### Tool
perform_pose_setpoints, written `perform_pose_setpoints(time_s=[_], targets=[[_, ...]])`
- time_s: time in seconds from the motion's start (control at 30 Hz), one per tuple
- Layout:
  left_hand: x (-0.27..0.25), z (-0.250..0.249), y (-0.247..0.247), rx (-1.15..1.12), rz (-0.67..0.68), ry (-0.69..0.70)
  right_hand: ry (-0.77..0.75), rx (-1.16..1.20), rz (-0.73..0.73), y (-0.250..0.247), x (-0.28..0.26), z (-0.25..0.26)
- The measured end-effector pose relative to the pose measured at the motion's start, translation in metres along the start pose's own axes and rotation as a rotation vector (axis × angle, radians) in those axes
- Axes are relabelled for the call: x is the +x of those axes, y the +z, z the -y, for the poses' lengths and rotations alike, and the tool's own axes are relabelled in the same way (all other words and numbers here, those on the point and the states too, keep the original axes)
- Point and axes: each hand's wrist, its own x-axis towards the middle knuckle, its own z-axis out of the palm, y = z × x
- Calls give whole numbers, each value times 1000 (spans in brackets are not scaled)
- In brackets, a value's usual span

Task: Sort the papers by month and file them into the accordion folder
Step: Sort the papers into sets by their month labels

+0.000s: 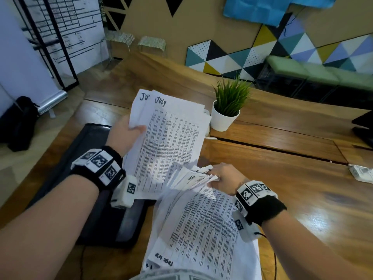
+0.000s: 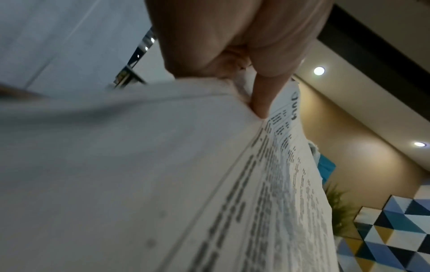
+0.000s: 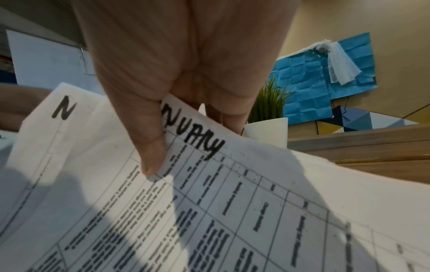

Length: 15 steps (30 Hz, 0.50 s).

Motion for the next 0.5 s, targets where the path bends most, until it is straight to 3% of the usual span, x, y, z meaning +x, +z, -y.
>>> perform_pose_setpoints(time_s=[0.17, 0.27, 0.4, 0.5], targets=[[5, -28, -34, 72, -125, 105, 9, -67, -86, -7, 17, 7], [7, -45, -52, 78, -215, 173, -9, -48, -222, -7, 17, 4], [5, -62, -82, 58, -357, 246, 4, 23, -249, -17, -14, 12], [-3, -63, -93, 26, -355, 215, -37, 132, -339, -26, -49, 17]])
